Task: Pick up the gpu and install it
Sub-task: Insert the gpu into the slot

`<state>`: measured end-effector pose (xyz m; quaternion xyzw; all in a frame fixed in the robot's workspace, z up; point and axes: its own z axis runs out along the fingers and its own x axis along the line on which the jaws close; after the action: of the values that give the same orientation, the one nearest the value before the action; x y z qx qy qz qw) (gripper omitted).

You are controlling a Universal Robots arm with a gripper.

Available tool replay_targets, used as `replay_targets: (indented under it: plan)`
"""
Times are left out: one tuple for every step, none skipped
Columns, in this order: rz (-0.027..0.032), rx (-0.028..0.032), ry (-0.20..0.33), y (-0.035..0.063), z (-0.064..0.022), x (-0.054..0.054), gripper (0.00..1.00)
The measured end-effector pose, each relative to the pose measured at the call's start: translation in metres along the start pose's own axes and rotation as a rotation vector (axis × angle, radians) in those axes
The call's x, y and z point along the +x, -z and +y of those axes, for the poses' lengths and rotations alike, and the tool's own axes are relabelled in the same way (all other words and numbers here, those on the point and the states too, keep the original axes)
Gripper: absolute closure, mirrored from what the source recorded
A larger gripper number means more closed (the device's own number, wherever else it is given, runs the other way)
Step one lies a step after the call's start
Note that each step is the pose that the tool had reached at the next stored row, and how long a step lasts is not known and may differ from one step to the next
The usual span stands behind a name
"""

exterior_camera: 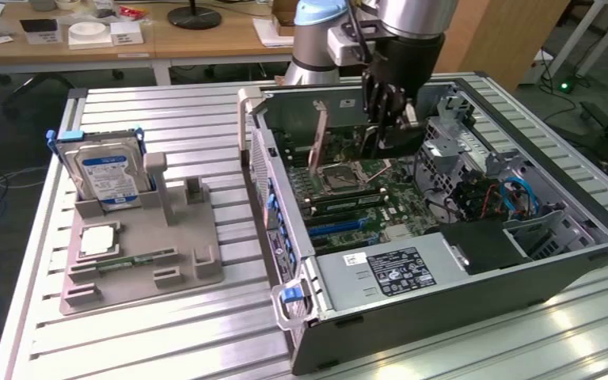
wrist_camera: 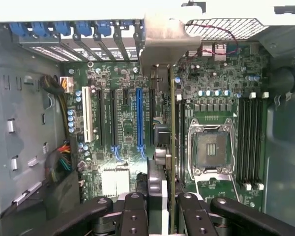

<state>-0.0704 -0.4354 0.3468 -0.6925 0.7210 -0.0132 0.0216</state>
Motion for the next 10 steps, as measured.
replay_targets:
  plan:
    - [-0.0002, 0.0026, 0.001, -0.0012, 0.0004, 0.0, 0.72]
    - [-0.0004, 0.0057, 0.002, -0.0023, 0.0008, 0.0, 0.72]
    - [-0.0007, 0.0099, 0.004, -0.0031, 0.001, 0.0, 0.72]
    - [-0.0008, 0.0137, 0.006, -0.0041, 0.0015, 0.0, 0.72]
    - [-0.0009, 0.015, 0.006, -0.0058, 0.0023, 0.0, 0.72]
    - [-0.0009, 0.0151, 0.006, -0.0075, 0.0034, 0.0, 0.72]
    - [-0.0009, 0.0152, 0.006, -0.0093, 0.0046, 0.0, 0.72]
    - [-0.0008, 0.0152, 0.006, -0.0111, 0.0061, 0.0, 0.72]
    - [-0.0008, 0.0152, 0.006, -0.0129, 0.007, 0.0, 0.72]
    - [-0.0008, 0.0151, 0.006, -0.0147, 0.0073, 0.001, 0.72]
